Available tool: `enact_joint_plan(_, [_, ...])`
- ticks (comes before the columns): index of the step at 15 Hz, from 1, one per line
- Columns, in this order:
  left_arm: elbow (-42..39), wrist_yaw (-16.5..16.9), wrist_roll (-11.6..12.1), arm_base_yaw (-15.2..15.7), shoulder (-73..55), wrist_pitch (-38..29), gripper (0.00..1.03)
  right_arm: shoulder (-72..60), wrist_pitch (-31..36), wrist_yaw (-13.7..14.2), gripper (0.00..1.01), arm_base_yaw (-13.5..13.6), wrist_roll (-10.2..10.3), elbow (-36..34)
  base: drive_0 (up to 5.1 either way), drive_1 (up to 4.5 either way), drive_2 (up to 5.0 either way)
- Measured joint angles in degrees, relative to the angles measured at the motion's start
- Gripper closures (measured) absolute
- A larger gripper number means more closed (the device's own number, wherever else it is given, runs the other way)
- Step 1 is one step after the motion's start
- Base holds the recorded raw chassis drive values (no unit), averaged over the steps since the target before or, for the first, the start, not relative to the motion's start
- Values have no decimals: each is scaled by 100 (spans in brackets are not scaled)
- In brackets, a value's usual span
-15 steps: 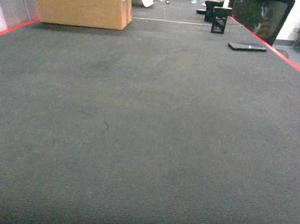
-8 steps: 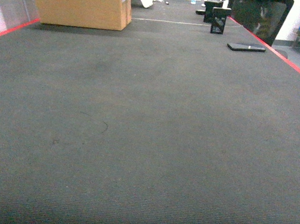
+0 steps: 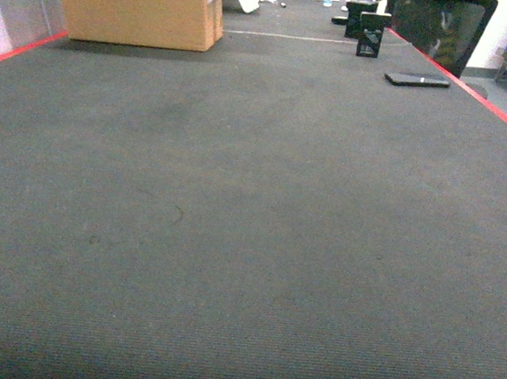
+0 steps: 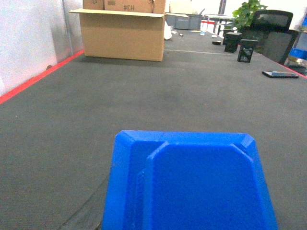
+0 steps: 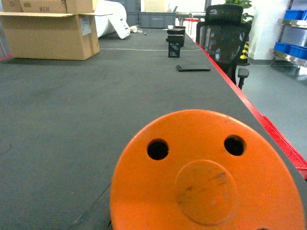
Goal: Sort blue parts and orange caps into right shelf containers
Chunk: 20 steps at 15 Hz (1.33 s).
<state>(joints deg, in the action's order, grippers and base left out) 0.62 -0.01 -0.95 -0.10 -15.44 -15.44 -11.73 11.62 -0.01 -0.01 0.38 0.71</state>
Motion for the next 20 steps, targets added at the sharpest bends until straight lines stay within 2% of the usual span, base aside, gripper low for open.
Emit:
enact_joint_plan(3, [0, 0, 0, 0, 269, 271, 61, 264, -304, 0, 57, 0, 0, 2, 0, 0, 0])
enact_joint_plan(4, [0, 2, 2, 0, 350, 365, 61, 660, -922, -7, 57, 0, 0, 2, 0, 0, 0])
enact_joint_plan(5, [0, -9, 2, 0, 424, 442, 61, 1088, -1196, -2, 57, 0, 0, 2, 0, 0, 0])
enact_joint_plan(7, [0, -2, 0, 0, 621, 647, 61, 1141, -1241, 0, 57, 0, 0, 4, 0, 0, 0])
enact_joint_plan(8, [4, 0, 7, 0, 1038, 1268, 61, 1145, -1207, -4, 57, 0, 0, 4, 0, 0, 0])
enact_joint_plan(9, [2, -4, 9, 0, 1482, 1615, 61, 1145, -1191, 0, 57, 0, 0, 4, 0, 0, 0])
enact_joint_plan(20, [2, 0, 13, -2, 1493, 1585, 61, 1145, -1198, -2, 57, 0, 0, 4, 0, 0, 0])
